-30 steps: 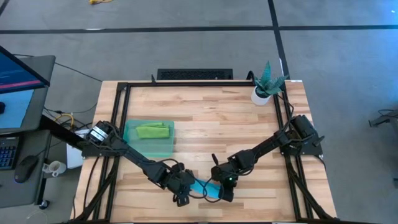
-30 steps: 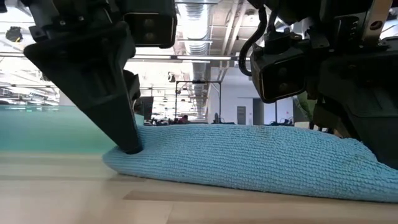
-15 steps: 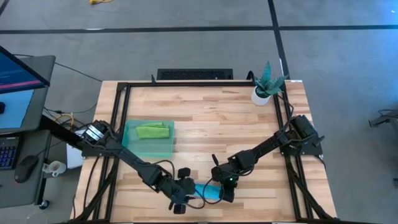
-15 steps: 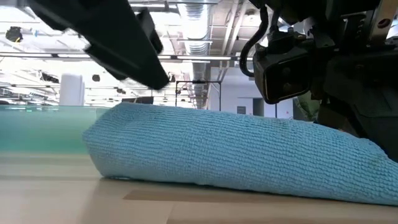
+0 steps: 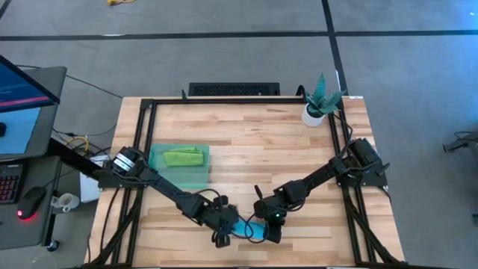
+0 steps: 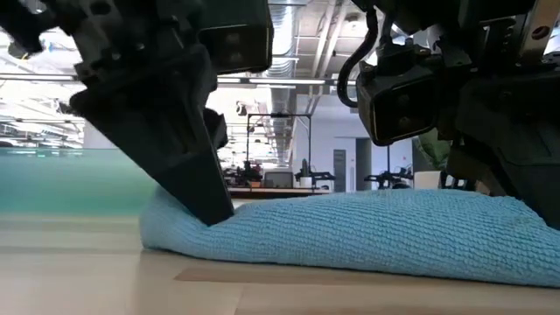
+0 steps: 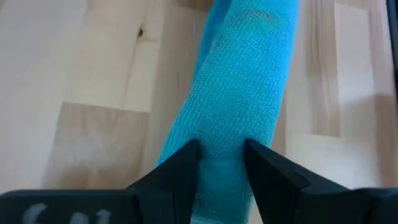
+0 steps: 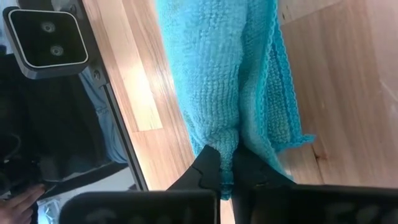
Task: Roll microfiber towels into tight, uniform cylinder then place into a basket
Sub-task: Roll the blue towel
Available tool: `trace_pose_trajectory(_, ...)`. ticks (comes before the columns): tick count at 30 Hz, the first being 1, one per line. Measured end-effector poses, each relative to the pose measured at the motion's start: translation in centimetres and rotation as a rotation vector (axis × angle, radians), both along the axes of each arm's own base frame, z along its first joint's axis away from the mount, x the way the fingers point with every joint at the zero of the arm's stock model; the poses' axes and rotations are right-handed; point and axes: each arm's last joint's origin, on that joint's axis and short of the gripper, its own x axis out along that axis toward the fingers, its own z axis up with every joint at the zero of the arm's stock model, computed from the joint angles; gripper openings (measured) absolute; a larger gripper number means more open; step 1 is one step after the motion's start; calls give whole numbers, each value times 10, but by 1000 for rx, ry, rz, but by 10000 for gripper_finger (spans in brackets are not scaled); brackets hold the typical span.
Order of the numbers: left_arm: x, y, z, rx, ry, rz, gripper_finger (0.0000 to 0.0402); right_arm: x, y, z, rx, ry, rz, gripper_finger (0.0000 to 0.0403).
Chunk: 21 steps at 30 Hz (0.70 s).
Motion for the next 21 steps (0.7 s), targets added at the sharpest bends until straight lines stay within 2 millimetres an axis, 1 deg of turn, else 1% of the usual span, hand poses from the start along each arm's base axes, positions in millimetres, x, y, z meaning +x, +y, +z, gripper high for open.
trace_pose_trajectory(2,1,1,-5,-29,29,21,130,0,0,0,2,3,-3,31)
trace_pose_trajectory(6,-1,1,-7,-82,74,56,130,0,0,0,4,12,-16,50)
trace_pose_trajectory(10,-2,0,-8,-96,92,78,130,0,0,0,-1,11,-21,73)
trace_pose_trajectory(18,-3,0,-9,-96,92,76,130,1,0,1,3,-4,-9,154)
trace_pose_trajectory(21,-2,0,-9,-98,90,81,130,1,-4,2,32,14,2,176)
